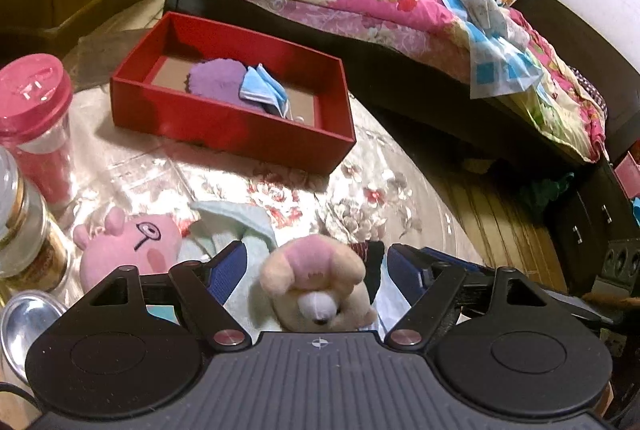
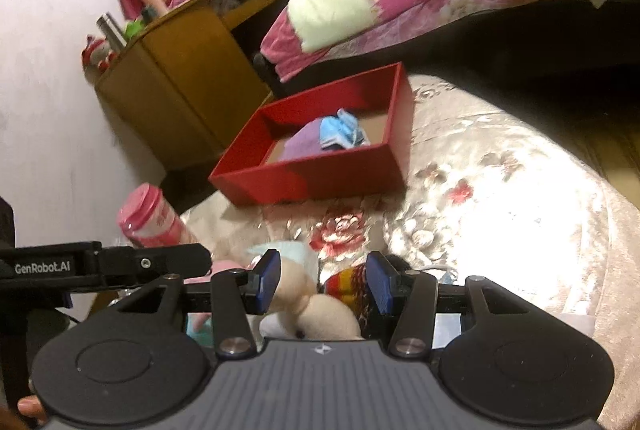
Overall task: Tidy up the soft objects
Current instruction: 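Grasp the beige teddy bear with the right tool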
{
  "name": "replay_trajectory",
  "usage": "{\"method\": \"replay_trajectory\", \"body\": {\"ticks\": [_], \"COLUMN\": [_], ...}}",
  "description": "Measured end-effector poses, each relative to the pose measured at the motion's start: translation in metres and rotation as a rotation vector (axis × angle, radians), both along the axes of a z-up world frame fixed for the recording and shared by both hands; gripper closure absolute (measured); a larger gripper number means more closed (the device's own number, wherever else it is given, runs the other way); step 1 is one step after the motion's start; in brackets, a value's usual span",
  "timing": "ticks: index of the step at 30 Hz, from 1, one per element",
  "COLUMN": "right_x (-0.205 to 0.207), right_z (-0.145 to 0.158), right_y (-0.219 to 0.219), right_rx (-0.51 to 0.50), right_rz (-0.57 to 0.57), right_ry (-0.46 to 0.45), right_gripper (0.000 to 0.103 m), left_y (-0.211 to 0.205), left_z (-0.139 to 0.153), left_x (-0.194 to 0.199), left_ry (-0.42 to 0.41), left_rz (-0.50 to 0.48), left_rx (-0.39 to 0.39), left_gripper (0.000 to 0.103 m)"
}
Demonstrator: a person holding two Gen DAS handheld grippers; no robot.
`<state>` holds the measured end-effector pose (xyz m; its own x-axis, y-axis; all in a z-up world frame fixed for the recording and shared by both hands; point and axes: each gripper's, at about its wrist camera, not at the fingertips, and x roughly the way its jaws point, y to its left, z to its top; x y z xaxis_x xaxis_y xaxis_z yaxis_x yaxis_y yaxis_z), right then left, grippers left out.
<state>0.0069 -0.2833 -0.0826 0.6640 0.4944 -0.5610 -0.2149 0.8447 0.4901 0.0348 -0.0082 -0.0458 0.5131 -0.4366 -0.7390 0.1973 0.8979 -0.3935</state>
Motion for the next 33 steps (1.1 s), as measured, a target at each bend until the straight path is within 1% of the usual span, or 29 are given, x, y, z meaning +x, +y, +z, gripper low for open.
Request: {"method": "replay_trajectory", "body": {"ticks": [5,15,21,26,28,33], "right_x": [0.001,0.009,0.008,0.008,0.007,0.008], "right_z": [-0.004,-0.014,-0.013,-0.010,-0.008,-0.013], "right_y": [0.007,0.020,0.024,0.021,0.023,0.043], "right_rx": [-0.013,-0.054,-0.072,-0.058,-0.069,-0.128], "right_rz": [0.026,0.073,0.089,0.098,0.121,0.194], "right_ry": [0.002,0.005,-0.017,-0.031,-0.045,-0.053], "right_gripper": [0.084,0.084,0.084,0.084,0.083,0.083], "left_y": [0.001,0.005,0.009,0.014,0.018,0.017], "left_z": [-0.001,-0.005,-0.005,-0.003,-0.002,-0.004], "left_x": [0.000,0.003,0.003,0.003,0.003,0.005], "left_ry": [0.007,0.022,0.028,0.021,0.024,0.031], "left_rz": [0.008,0.037,0.046,0.059,0.072,0.060], "left_rx": [-0.001,0.025,0.021,0.015,0.006,0.005], "left_gripper": [0.028,0.028,0.028,0.028,0.028,0.028]}}
